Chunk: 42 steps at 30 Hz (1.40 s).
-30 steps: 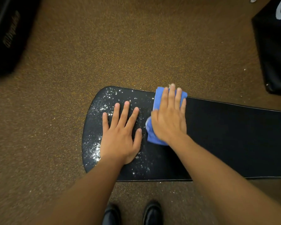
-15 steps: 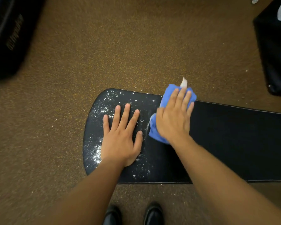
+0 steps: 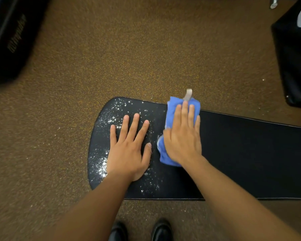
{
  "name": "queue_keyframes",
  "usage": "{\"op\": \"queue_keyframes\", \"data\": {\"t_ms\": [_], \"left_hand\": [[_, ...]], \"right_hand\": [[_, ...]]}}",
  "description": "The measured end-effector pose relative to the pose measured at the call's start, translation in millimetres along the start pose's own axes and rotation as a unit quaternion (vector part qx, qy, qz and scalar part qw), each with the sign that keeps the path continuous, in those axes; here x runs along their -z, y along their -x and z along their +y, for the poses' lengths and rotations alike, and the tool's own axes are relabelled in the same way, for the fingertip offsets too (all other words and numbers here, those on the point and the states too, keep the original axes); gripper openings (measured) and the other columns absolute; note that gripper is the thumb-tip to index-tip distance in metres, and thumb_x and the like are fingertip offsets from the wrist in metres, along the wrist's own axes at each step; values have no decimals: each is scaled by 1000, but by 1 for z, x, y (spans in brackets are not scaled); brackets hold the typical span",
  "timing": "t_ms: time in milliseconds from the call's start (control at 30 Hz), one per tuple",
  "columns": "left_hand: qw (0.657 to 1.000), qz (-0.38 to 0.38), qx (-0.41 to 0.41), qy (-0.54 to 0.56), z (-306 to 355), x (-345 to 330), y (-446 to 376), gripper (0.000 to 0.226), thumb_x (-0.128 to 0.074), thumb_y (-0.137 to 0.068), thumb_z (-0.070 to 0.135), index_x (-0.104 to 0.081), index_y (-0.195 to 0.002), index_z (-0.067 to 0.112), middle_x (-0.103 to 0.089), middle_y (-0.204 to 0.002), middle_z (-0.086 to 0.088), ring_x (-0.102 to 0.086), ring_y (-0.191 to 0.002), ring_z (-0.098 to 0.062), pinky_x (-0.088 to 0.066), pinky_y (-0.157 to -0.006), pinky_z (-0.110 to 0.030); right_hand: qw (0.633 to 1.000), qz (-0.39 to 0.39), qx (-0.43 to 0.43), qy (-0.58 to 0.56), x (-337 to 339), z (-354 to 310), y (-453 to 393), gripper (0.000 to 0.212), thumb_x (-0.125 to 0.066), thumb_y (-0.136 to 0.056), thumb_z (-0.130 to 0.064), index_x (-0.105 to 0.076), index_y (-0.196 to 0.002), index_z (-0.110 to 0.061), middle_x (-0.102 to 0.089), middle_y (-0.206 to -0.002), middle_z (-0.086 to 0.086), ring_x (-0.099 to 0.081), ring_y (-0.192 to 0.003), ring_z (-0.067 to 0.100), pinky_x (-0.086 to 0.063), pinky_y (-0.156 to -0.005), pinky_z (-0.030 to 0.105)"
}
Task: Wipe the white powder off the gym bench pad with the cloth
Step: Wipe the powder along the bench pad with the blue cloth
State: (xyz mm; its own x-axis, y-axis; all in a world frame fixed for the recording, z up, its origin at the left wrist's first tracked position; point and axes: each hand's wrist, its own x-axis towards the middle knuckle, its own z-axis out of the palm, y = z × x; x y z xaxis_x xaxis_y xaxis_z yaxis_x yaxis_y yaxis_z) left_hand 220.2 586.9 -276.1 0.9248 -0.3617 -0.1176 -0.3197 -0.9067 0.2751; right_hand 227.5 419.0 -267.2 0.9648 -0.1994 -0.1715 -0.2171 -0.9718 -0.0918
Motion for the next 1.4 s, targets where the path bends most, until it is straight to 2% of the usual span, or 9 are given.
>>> {"op": "queue_keyframes", "data": {"t_ms": [100,267,400,567,800,933,1033,1267,1400], "left_hand": [[1000,-3,0,3,0,0,0,63,-26,-96,46,-19,-156,28,-4,-165,1,8,-151,-21,0,-119,-56],[1000,1,-5,6,-1,0,-1,63,-27,-96,47,-22,-155,26,-7,-165,0,5,-151,-22,-3,-119,-57],[1000,0,-2,5,-1,0,0,63,-26,-97,48,-19,-156,28,-4,-165,1,7,-151,-22,-3,-119,-57],[1000,-3,-1,7,0,-1,0,63,-26,-95,47,-19,-156,28,-4,-165,1,7,-151,-22,-2,-119,-57],[1000,1,-4,7,0,-1,-1,63,-25,-96,46,-21,-155,27,-6,-165,0,4,-151,-23,-1,-119,-56],[1000,-1,-3,1,0,0,0,63,-24,-96,47,-18,-156,28,-4,-165,1,6,-151,-22,1,-119,-55],[1000,-2,-1,2,0,0,-1,62,-23,-96,46,-17,-156,29,-3,-165,1,8,-151,-21,1,-119,-55],[1000,8,-4,2,-1,-3,-2,57,-18,-99,39,-23,-155,26,-9,-164,0,2,-151,-23,-2,-119,-55],[1000,2,-3,-2,0,-1,-1,57,-17,-100,40,-20,-155,27,-7,-165,0,3,-151,-24,-3,-119,-57]], "right_hand": [[1000,-2,7,3,1,-17,-16,78,-5,-86,-38,-6,-153,2,-2,-162,21,1,-150,36,-8,-121,54],[989,-20,145,28,-10,13,74,73,-26,-91,-36,-16,-153,0,-11,-162,18,-7,-150,34,-21,-118,55],[996,-1,88,16,-12,31,72,73,-29,-89,-36,-20,-152,1,-15,-161,18,-11,-150,34,-22,-117,56],[1000,13,-10,-12,-2,-11,0,74,-15,-89,-36,-14,-152,3,-12,-161,23,-6,-149,39,-15,-119,57],[991,0,137,7,-19,5,101,73,-32,-90,-36,-18,-153,-1,-12,-162,17,-8,-150,34,-17,-118,54],[999,18,45,6,-13,19,65,73,-27,-89,-35,-21,-152,2,-16,-161,21,-13,-149,37,-19,-118,56],[999,17,-29,-20,-1,-4,6,76,-12,-87,-36,-9,-153,2,-4,-162,22,-1,-150,38,-11,-120,56],[992,0,126,0,-19,-13,91,71,-26,-93,-35,-15,-154,0,-7,-162,19,-3,-150,34,-15,-119,55],[995,13,98,10,-19,22,90,72,-33,-90,-34,-22,-152,0,-15,-161,18,-12,-149,34,-20,-116,55]]}}
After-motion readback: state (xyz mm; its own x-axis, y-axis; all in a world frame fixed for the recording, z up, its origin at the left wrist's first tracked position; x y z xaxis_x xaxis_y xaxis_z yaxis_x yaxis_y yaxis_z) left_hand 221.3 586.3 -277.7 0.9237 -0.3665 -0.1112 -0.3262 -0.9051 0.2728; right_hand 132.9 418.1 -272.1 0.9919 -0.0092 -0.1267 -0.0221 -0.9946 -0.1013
